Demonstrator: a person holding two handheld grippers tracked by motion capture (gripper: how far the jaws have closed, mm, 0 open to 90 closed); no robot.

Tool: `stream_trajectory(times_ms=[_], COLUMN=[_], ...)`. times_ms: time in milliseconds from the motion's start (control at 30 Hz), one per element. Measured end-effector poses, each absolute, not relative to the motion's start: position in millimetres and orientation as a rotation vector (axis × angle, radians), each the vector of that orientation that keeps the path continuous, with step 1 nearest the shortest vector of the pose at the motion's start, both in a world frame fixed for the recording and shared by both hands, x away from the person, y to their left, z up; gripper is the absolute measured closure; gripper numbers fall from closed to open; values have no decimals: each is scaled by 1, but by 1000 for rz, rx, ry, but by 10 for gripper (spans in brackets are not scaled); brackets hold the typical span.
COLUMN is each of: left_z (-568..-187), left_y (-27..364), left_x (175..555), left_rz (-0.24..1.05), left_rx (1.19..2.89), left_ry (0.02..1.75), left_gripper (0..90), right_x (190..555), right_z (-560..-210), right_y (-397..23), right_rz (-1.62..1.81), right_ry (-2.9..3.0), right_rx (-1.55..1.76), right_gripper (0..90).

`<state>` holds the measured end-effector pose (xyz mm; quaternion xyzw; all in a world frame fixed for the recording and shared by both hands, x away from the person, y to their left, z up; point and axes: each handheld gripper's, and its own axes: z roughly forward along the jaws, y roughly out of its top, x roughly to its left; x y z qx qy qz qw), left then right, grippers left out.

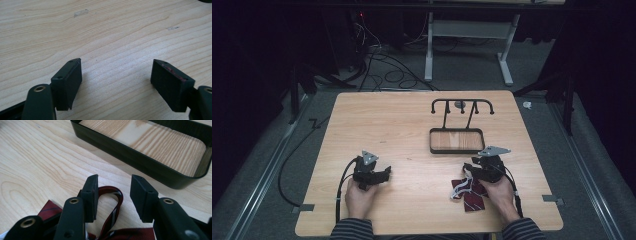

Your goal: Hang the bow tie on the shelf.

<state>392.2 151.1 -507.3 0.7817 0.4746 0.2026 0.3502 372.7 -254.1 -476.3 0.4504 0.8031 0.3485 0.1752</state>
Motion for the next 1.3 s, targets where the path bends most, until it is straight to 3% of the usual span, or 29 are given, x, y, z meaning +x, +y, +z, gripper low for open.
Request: stream_trajectory(times_ms=[400,1000,1167,1300], left_z=[-507,-507,-507,-507], left_y=[151,151,151,151], left_x=[392,392,392,392], left_rz=[525,524,524,524], left_rx=[2025,2025,2025,2026], left_ry=[1229,1230,1230,1230], left_gripper=[257,257,257,257], right_x=[386,390,393,393], right_z=[-481,-485,-489,-490], right_y=[-243,-246,-245,-246], right_rz=[942,917,899,893], right_ry=[2308,2332,2353,2358], right_rx=[1264,1271,1289,1291], right_gripper=[680,648,679,765])
